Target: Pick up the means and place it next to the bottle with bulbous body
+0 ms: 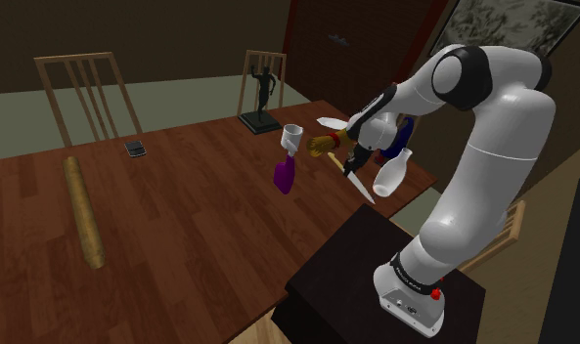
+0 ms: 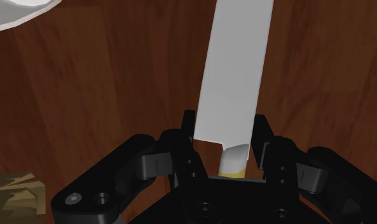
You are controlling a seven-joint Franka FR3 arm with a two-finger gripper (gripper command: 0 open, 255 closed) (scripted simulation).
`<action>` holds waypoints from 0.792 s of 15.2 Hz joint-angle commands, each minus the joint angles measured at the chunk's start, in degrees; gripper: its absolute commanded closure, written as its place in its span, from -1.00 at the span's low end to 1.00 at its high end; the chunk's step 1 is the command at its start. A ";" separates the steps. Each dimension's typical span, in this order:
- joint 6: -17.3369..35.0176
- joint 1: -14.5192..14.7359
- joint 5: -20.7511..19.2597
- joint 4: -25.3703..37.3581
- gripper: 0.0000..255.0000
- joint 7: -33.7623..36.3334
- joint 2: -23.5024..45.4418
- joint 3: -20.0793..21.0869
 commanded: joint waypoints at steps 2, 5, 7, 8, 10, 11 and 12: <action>1.70 -1.22 2.61 0.56 1.00 -2.08 2.50 1.64; 3.34 -2.50 5.03 1.20 1.00 -3.99 4.95 3.38; 4.41 -3.41 6.54 1.69 1.00 -5.22 6.58 4.59; 4.95 -3.87 7.28 1.96 1.00 -5.82 7.40 5.20; 6.00 -4.82 8.68 2.53 1.00 -6.98 9.04 6.43; 6.53 -5.32 9.33 2.83 1.00 -7.54 9.86 7.06; 6.73 -5.51 9.58 2.95 1.00 -7.75 10.18 7.30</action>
